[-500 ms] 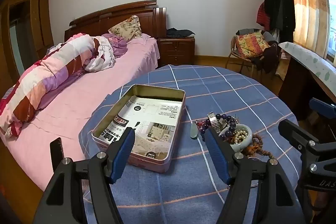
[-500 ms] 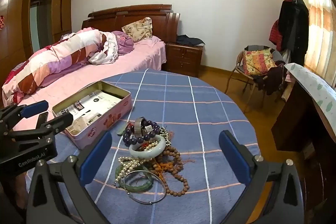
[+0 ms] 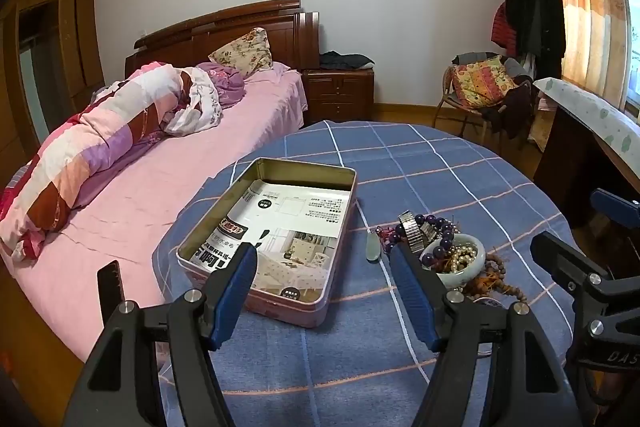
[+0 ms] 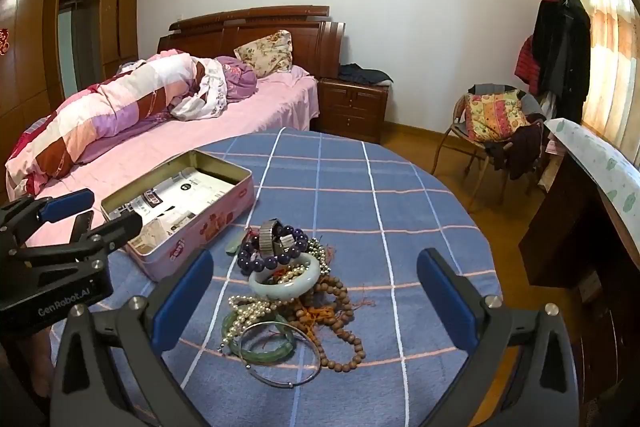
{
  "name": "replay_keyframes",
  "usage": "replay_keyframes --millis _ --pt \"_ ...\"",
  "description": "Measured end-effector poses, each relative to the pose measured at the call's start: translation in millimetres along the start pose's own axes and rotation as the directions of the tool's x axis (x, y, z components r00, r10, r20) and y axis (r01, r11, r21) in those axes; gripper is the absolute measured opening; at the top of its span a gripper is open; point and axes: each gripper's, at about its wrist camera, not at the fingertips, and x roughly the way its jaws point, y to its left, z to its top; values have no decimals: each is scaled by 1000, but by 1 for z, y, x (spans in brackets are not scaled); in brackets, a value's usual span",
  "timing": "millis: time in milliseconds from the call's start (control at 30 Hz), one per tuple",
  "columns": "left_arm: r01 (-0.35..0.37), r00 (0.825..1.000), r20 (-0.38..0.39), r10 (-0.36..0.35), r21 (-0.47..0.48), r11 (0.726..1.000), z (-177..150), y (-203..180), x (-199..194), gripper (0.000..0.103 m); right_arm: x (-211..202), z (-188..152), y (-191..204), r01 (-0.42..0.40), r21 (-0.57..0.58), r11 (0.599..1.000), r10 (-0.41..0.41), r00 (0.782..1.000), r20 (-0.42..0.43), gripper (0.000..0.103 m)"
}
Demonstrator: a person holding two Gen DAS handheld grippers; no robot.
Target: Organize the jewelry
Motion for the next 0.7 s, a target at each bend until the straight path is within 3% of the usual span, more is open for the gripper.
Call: replay_keyframes --millis 700 --pt "-4 1000 0 4 4 1000 0 2 0 69 9 -5 1 -3 1 1000 3 1000 -11 103"
